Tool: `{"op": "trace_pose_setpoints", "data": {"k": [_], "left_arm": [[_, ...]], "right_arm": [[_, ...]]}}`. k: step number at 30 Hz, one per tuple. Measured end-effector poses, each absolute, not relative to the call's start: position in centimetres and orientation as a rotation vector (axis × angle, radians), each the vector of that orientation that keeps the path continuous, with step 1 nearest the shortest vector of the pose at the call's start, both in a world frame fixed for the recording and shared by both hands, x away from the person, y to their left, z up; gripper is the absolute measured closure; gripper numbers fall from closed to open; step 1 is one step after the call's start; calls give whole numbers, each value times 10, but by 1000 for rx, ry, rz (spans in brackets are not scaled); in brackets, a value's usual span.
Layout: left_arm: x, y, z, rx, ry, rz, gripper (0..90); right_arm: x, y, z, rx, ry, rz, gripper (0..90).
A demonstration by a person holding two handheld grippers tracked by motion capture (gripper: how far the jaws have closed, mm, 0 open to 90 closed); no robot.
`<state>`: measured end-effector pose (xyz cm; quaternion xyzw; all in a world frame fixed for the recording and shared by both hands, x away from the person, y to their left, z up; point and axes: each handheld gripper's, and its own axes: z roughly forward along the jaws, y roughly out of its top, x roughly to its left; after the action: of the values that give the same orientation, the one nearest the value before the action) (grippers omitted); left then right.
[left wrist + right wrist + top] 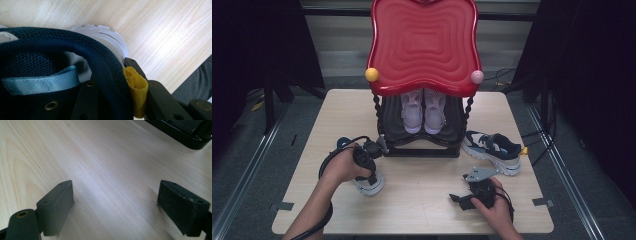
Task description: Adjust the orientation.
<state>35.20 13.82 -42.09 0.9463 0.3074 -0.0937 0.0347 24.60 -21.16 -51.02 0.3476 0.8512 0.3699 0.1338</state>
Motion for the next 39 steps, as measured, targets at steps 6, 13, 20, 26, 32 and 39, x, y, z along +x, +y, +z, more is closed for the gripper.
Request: {"op": "trace_pose_setpoints", "data": {"k": [6,13,20,26,32,39], "left_arm": [[353,140,-412,2909,944,-288,754],[352,140,-397,2900,908,-308,754],[351,141,-378,2918,859,-288,754],[350,143,-362,2931,839,-290,754],[347,142,-346,2929,800,-302,754],[346,140,-323,2925,770,-294,754]], "right_arm": [[246,-212,-510,1010,2468,1074,131],[246,-212,-510,1010,2468,1073,132],[246,-211,-510,1013,2466,1076,132],[246,-211,-510,1013,2464,1076,131],[246,-212,-510,1011,2464,1076,132],[246,-211,-510,1012,2465,1076,132]]}}
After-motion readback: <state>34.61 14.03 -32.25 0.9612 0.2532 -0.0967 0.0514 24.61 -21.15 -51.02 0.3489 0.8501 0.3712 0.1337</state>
